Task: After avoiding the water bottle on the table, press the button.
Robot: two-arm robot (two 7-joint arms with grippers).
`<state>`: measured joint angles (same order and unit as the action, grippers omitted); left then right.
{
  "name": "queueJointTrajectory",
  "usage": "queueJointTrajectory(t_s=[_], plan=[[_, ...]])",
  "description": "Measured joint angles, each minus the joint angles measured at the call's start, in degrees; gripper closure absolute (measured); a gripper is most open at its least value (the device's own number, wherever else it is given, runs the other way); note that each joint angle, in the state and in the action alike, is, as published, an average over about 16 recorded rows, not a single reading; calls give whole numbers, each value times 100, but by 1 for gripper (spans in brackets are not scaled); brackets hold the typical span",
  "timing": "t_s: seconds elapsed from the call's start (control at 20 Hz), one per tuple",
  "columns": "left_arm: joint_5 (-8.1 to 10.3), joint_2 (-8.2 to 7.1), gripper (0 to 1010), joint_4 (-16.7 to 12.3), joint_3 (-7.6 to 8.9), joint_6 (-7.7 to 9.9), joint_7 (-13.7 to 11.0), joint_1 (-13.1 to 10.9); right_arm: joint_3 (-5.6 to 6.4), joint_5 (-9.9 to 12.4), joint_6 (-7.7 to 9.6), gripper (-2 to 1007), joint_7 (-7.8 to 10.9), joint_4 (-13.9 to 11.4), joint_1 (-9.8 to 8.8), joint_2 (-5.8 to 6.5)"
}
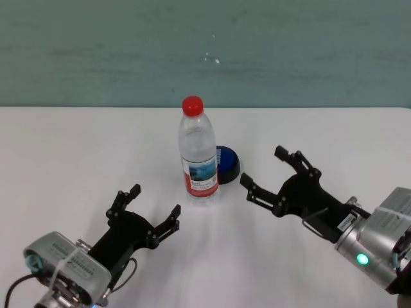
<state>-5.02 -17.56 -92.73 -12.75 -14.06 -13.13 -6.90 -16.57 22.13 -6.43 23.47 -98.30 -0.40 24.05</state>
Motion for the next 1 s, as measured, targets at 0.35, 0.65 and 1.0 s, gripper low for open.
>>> queueJointTrajectory(t_s=[0.35,0.65,1.0], plan=[[0,0,10,0,0,0,0,0,-87,121,72,2,70,156,-5,-47],[0,0,10,0,0,0,0,0,-110,266,185,2,65,266,-9,-65],[0,0,10,0,0,0,0,0,-89,490,308,2,49,324,-25,-73]])
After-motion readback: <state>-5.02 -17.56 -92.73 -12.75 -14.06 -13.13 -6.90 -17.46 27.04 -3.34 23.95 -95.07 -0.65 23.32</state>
